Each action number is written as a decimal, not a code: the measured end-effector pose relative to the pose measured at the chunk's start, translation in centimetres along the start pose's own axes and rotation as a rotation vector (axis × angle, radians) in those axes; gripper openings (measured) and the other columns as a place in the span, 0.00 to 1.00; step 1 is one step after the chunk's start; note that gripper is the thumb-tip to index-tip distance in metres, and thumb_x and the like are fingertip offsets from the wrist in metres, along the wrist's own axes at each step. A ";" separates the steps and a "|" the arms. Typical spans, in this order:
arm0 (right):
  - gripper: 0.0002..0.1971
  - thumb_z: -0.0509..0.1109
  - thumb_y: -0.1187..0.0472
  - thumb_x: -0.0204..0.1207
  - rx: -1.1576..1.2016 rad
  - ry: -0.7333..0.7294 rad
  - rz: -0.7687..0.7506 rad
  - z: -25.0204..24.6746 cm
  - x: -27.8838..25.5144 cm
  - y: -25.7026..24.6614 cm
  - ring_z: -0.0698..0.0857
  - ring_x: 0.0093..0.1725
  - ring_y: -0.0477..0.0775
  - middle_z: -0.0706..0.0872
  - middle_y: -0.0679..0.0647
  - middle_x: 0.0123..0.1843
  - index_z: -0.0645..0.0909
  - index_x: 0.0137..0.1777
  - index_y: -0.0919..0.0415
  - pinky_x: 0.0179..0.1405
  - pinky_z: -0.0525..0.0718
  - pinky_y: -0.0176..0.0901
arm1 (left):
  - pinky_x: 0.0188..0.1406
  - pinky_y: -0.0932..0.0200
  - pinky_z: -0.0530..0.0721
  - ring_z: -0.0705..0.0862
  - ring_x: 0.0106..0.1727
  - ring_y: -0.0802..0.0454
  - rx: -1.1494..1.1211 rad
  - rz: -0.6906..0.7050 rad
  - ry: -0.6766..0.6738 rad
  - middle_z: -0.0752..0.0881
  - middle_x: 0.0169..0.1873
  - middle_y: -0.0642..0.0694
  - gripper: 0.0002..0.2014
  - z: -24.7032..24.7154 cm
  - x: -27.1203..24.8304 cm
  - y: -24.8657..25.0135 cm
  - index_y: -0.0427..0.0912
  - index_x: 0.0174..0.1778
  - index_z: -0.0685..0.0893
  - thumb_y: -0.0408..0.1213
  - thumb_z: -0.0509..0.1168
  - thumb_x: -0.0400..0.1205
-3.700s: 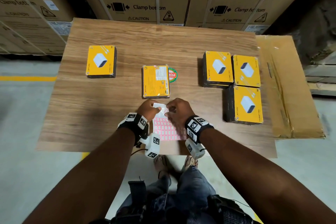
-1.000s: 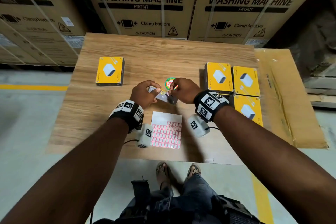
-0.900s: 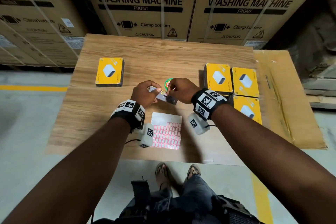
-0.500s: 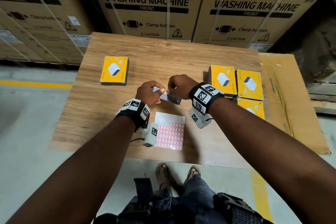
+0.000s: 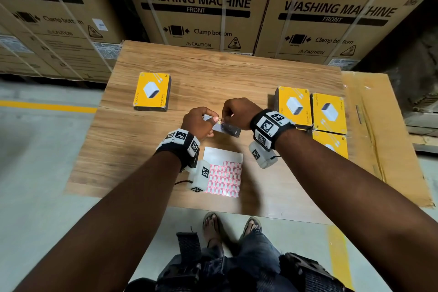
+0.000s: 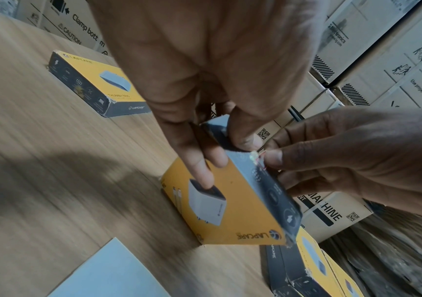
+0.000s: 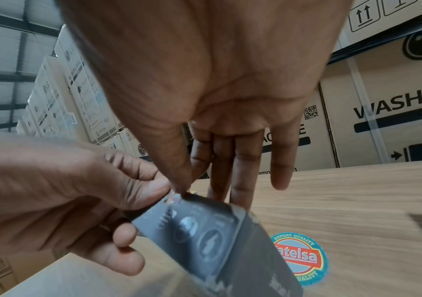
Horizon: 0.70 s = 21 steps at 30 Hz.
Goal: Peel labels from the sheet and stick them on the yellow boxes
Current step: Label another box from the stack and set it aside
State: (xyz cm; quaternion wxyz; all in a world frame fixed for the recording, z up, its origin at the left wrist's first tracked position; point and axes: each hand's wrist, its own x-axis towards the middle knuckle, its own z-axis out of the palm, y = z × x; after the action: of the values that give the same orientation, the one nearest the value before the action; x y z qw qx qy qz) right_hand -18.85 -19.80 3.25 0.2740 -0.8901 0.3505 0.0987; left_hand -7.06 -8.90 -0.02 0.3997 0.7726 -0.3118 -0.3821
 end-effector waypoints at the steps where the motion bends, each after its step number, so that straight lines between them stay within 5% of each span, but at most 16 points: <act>1: 0.05 0.71 0.55 0.76 0.008 0.005 0.002 0.1 0.0 0.1 0.84 0.52 0.57 0.88 0.55 0.52 0.82 0.48 0.55 0.47 0.81 0.46 | 0.38 0.52 0.92 0.91 0.32 0.45 -0.002 -0.005 -0.005 0.90 0.39 0.42 0.03 0.0 0.0 0.1 0.45 0.46 0.89 0.38 0.71 0.81; 10: 0.08 0.79 0.55 0.71 0.234 0.078 0.020 1.1 0.1 1.3 0.85 0.46 0.51 0.89 0.49 0.45 0.82 0.44 0.53 0.46 0.82 0.44 | 0.37 0.50 0.92 0.90 0.32 0.47 -0.027 -0.047 -0.010 0.88 0.37 0.44 0.03 0.2 0.2 0.0 0.45 0.46 0.89 0.39 0.71 0.81; 15: 0.21 0.82 0.55 0.68 0.531 0.155 0.117 3.0 -0.3 2.0 0.84 0.37 0.43 0.88 0.44 0.42 0.75 0.56 0.55 0.33 0.76 0.33 | 0.38 0.50 0.92 0.90 0.32 0.47 -0.020 -0.054 0.004 0.89 0.36 0.47 0.03 0.1 0.3 -0.3 0.48 0.44 0.89 0.40 0.71 0.81; 21: 0.10 0.80 0.51 0.71 0.689 0.210 0.176 4.7 -0.1 2.7 0.84 0.42 0.45 0.87 0.46 0.43 0.83 0.44 0.52 0.45 0.80 0.37 | 0.38 0.52 0.92 0.91 0.33 0.47 -0.022 -0.070 0.013 0.90 0.39 0.44 0.04 0.3 0.5 -0.5 0.47 0.47 0.89 0.41 0.70 0.81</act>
State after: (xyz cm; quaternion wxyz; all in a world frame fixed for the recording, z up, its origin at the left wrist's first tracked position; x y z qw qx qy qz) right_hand -20.74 -18.77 -1.73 0.5105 -0.7176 0.4644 -0.0938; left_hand -6.98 -9.16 -0.74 0.3966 0.7812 -0.2778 -0.3941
